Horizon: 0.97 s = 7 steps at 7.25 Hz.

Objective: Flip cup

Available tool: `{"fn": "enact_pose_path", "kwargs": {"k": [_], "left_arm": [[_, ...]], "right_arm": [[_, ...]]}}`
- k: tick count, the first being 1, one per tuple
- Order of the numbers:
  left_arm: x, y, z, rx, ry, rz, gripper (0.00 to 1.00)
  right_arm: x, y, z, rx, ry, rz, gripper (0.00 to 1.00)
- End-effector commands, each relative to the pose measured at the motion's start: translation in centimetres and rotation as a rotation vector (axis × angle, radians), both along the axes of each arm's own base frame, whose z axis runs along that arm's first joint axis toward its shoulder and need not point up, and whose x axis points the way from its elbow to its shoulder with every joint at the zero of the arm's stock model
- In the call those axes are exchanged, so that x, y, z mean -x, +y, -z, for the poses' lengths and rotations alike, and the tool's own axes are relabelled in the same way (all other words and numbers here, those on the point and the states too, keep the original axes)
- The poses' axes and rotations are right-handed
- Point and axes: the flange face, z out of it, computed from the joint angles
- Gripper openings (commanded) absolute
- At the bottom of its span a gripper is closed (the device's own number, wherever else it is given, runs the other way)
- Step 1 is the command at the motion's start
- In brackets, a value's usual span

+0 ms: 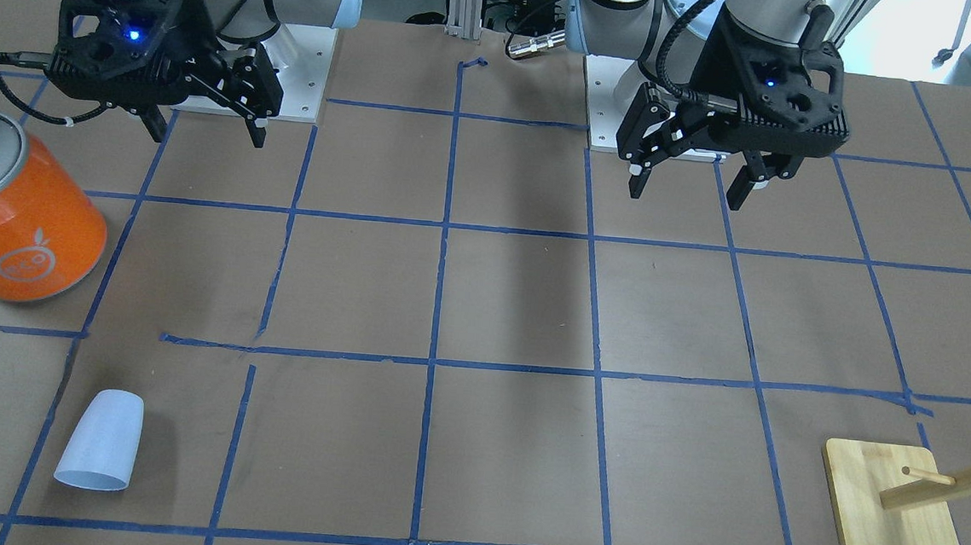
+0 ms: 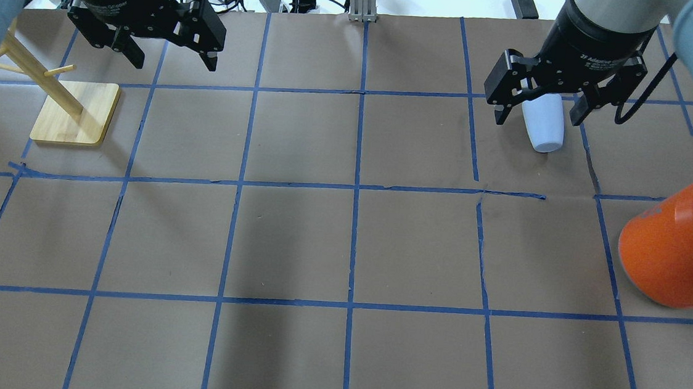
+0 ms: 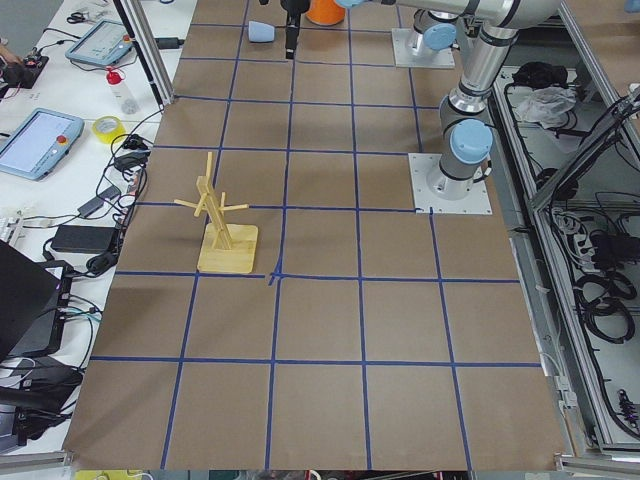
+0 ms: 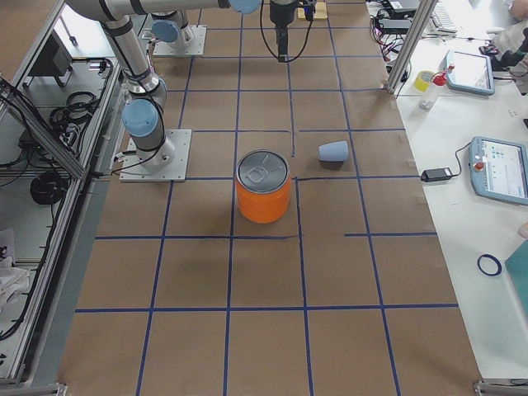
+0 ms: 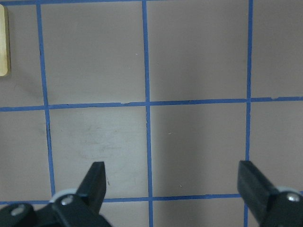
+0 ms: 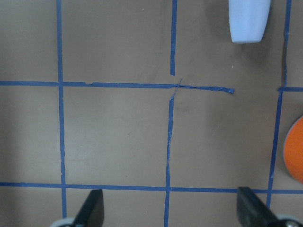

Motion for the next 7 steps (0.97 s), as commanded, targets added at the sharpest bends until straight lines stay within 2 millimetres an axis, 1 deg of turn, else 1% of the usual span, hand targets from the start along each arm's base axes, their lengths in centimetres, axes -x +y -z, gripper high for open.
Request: {"fn": "enact_pose_path", "kwargs": {"k": [1, 7], "left_arm": [[0.0, 0.0, 0.0, 0.0, 0.0, 0.0, 1.0], [-0.02, 0.19, -0.14, 0.002, -0.001, 0.0, 1.0]], "right_arm": [[0.02, 0.03, -0.04, 0.0, 0.002, -0.001, 1.0], [0.09, -0.57, 0.46, 0.016, 0.003, -0.009, 1.0]]}}
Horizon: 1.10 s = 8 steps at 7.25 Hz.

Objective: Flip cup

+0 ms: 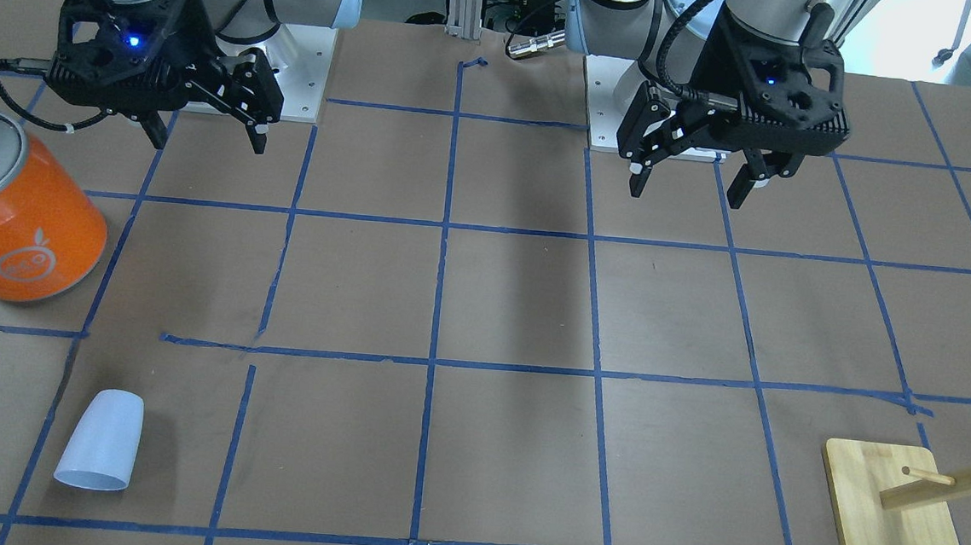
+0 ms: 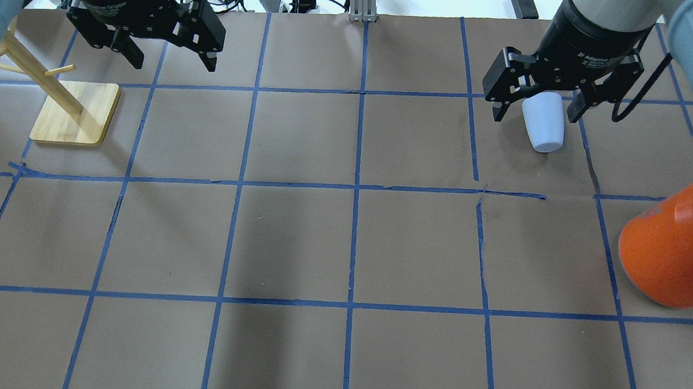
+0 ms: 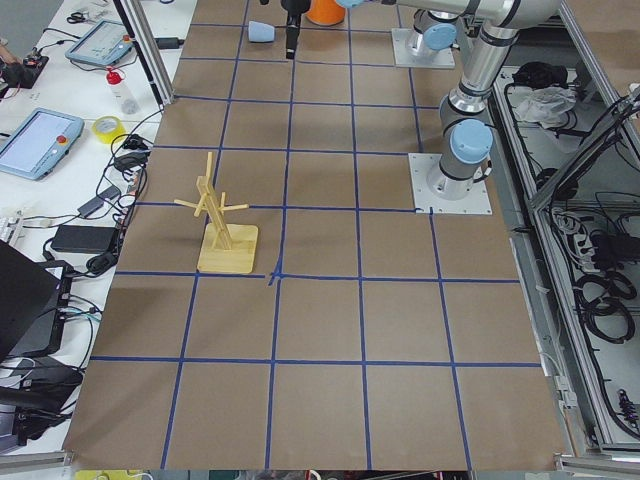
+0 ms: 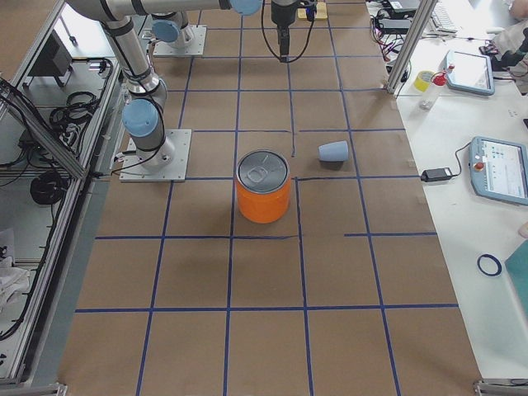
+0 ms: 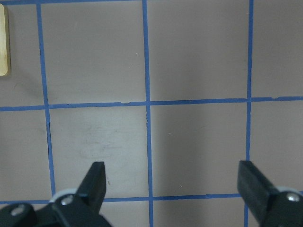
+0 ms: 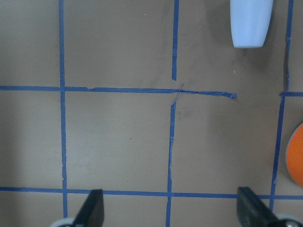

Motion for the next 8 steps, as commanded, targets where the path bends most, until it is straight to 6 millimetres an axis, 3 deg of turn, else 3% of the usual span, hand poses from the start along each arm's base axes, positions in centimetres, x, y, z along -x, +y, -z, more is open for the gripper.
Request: {"fn": "enact_pose_path", "kwargs": {"k": [1, 6, 8], "left_arm": [[0.0, 0.0, 0.0, 0.001, 0.0, 0.0, 1.0], [0.0, 0.1, -0.1, 0.002, 0.0, 0.0, 1.0], [0.0, 0.1, -0.1, -0.001, -0.002, 0.0, 1.0]], "right_arm": [[0.2, 0.0, 0.1, 0.003, 0.013, -0.006, 1.0], [0.5, -0.5, 0.8, -0.01, 0.013, 0.018, 1.0], [3.2, -1.5, 1.4, -0.021, 0.017, 0.093, 1.0]]}}
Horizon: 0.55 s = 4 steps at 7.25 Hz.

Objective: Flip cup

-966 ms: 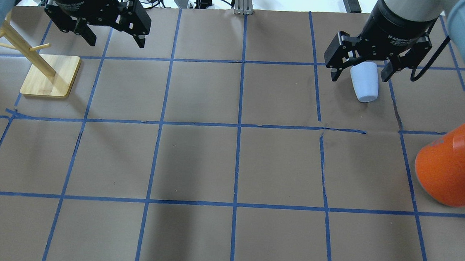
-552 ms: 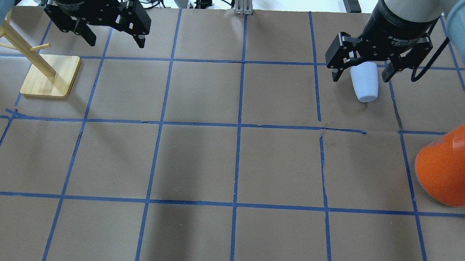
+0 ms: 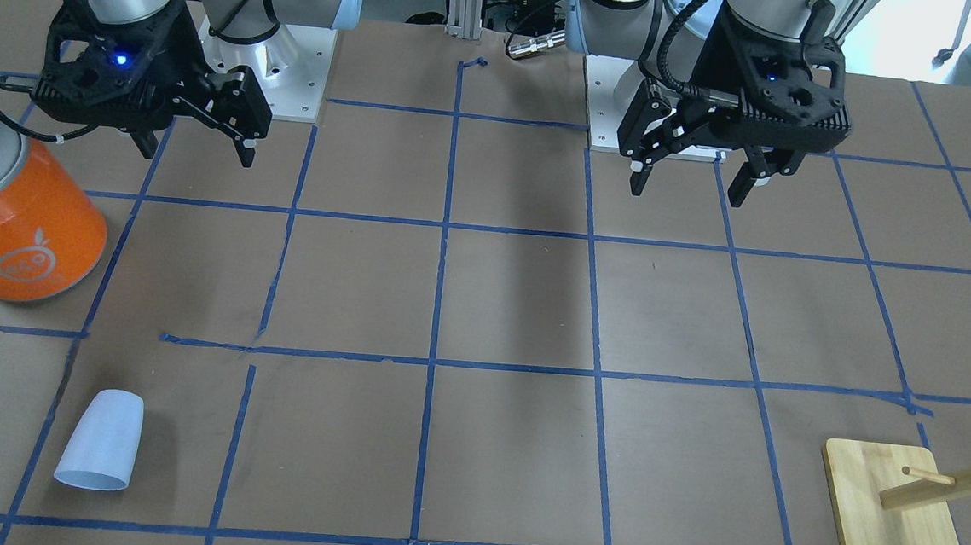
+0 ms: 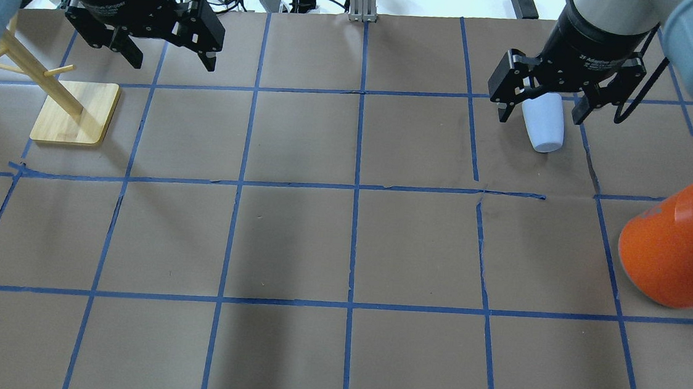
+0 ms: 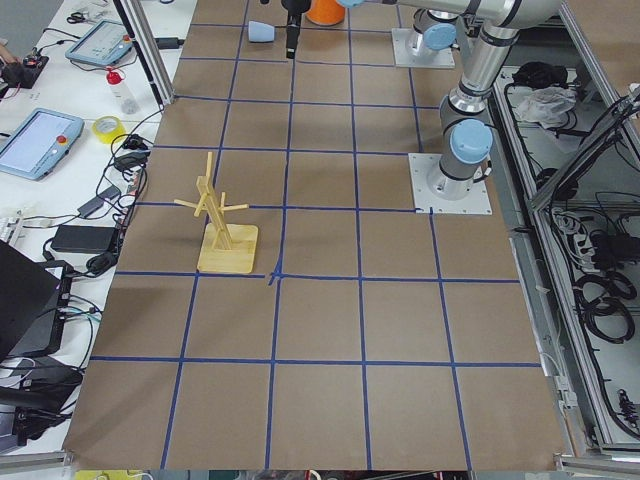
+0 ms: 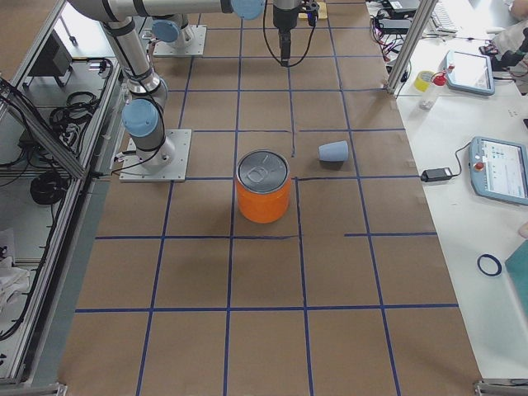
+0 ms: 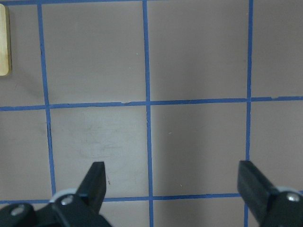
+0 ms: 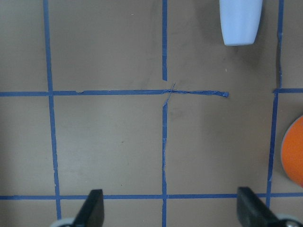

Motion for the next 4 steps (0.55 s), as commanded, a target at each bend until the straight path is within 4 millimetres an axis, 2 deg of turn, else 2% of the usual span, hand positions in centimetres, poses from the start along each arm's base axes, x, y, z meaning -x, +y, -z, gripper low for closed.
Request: {"fn": "enact_pose_path", "kwargs": {"k": [1, 2, 3, 4], "left_arm": [[0.0, 0.0, 0.1, -0.004, 0.001, 0.0, 1.0], [0.0, 0.0, 0.1, -0.004, 0.001, 0.0, 1.0], [0.0, 0.0, 0.1, -0.004, 0.001, 0.0, 1.0], [0.0, 0.0, 0.1, -0.004, 0.001, 0.0, 1.0]], "right_arm": [[4.2, -1.5, 1.1, -0.023, 0.008, 0.09, 1.0], [7.1, -2.1, 1.3, -0.028, 0.007, 0.13, 1.0], [9.2, -2.6, 2.8, -0.06, 0.004, 0.169, 1.0], [10.5, -4.7, 7.0, -0.136, -0.007, 0.189, 1.0]]}}
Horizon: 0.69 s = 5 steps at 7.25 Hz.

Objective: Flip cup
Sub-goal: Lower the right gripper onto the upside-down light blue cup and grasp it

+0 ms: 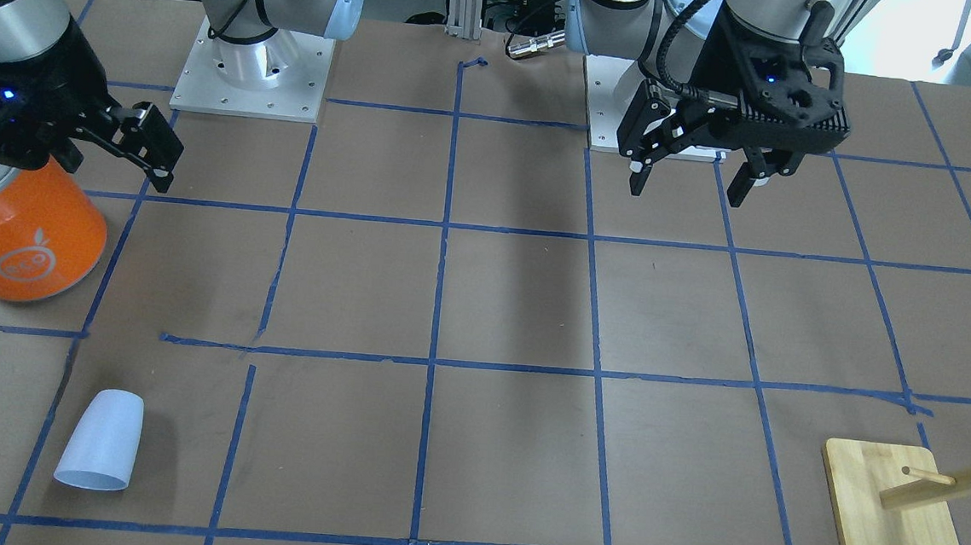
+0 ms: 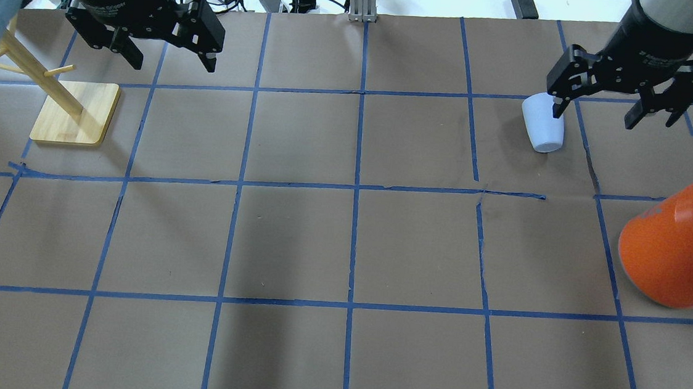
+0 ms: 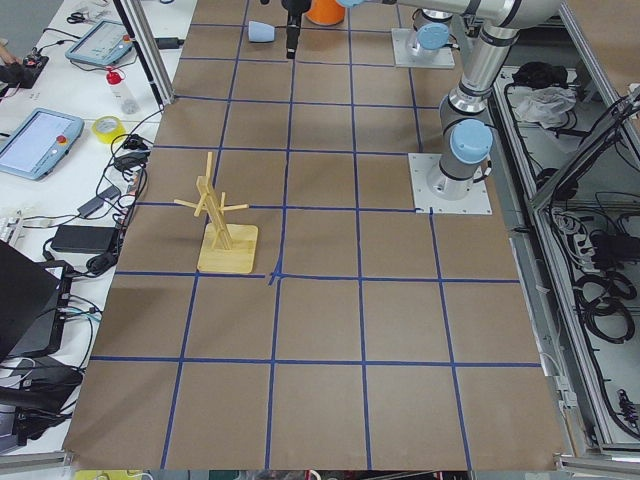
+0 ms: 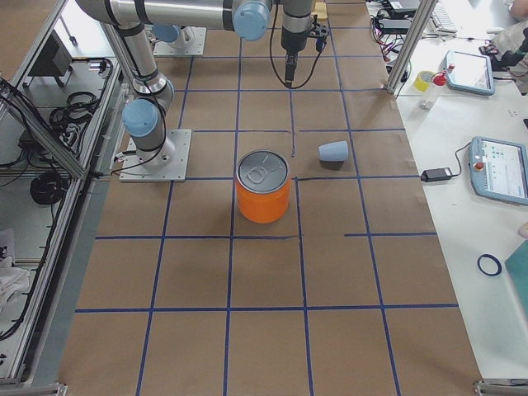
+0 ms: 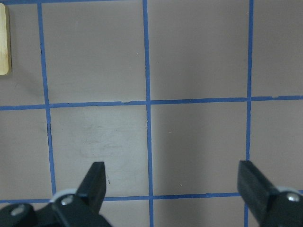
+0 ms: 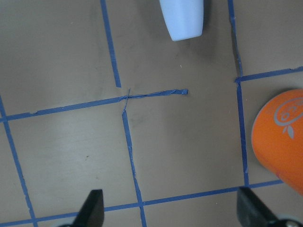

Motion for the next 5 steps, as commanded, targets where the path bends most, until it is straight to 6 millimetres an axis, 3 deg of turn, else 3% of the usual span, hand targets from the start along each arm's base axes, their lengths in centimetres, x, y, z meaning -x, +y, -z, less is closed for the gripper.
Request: {"fn": "enact_pose_path", "kwargs": {"k": [1, 2, 5], "left_arm": [[0.0, 0.0, 0.0, 0.0, 0.0, 0.0, 1.0], [0.0, 0.0, 0.0, 0.0, 0.0, 0.0, 1.0], [0.1, 0.1, 0.2, -0.003, 0.001, 0.002, 1.0]], "right_arm": [[3.6, -3.7, 7.1, -0.119, -0.008, 0.049, 1.0], [4.1, -5.0, 7.7, -0.062, 0.018, 0.045, 1.0], [5.7, -12.1, 14.3, 0.138, 0.059, -0.147, 1.0]]}}
